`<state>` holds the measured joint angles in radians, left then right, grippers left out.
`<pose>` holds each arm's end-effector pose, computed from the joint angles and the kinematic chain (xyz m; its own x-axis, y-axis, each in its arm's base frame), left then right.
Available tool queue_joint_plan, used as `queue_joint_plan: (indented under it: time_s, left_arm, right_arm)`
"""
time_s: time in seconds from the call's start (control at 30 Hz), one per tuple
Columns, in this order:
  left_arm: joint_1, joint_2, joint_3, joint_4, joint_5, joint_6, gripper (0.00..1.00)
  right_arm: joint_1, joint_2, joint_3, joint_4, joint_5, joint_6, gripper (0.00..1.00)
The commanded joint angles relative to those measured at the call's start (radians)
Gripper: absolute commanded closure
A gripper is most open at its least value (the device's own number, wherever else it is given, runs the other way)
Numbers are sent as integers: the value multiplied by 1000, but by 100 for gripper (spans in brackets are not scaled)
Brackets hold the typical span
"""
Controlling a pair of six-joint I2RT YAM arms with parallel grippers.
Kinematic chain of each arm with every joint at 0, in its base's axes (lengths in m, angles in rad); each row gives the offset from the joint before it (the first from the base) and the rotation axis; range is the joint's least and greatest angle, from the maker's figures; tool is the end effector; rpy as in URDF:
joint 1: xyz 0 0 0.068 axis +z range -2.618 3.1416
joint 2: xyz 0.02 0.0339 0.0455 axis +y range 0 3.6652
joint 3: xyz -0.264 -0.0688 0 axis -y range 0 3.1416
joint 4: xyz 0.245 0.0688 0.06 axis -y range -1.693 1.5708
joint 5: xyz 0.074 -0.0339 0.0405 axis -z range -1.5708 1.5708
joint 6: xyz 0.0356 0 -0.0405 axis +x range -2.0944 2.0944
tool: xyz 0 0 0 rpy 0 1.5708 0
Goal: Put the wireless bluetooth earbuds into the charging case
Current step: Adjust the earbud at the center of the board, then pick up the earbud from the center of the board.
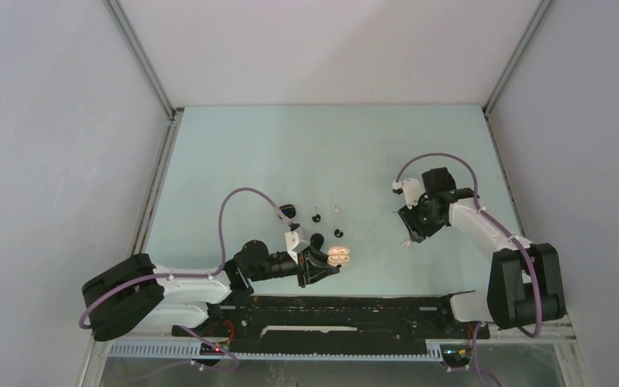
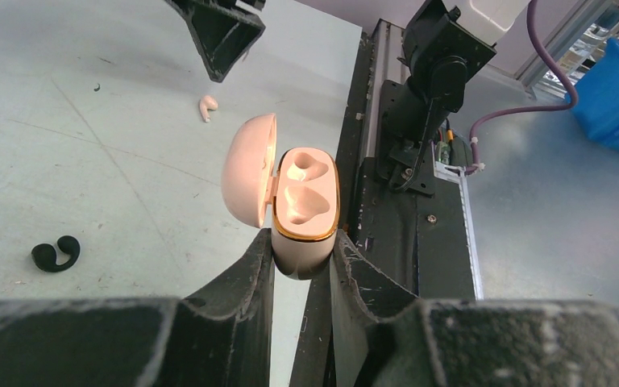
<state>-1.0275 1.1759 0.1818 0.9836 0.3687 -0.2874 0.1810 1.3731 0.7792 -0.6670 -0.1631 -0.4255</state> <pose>0.0973 -0.1860 0.1834 -0.2844 -0.0406 -0.9579 0.9429 0.1691 -0.2871 0.2331 0.0485 0.1811 -0.7599 -0.5531 -0.3416 -0.5928 0.8052 0.0150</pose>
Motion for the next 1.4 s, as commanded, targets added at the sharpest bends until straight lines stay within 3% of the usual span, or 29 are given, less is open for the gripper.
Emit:
queue_joint_plan:
  time_s: [0.0, 0.2, 1.37]
  left_arm:
    - [-6, 6, 43, 33, -5, 13, 100]
    - [-11, 24, 57, 35, -3, 11, 100]
    - [-32, 55, 62, 35, 4, 6, 100]
  right_arm:
    - [-9, -52, 42, -18, -138, 5, 54]
    - [-10, 38, 66, -30, -140, 24, 63]
    - [49, 216, 97, -29, -70, 5, 70]
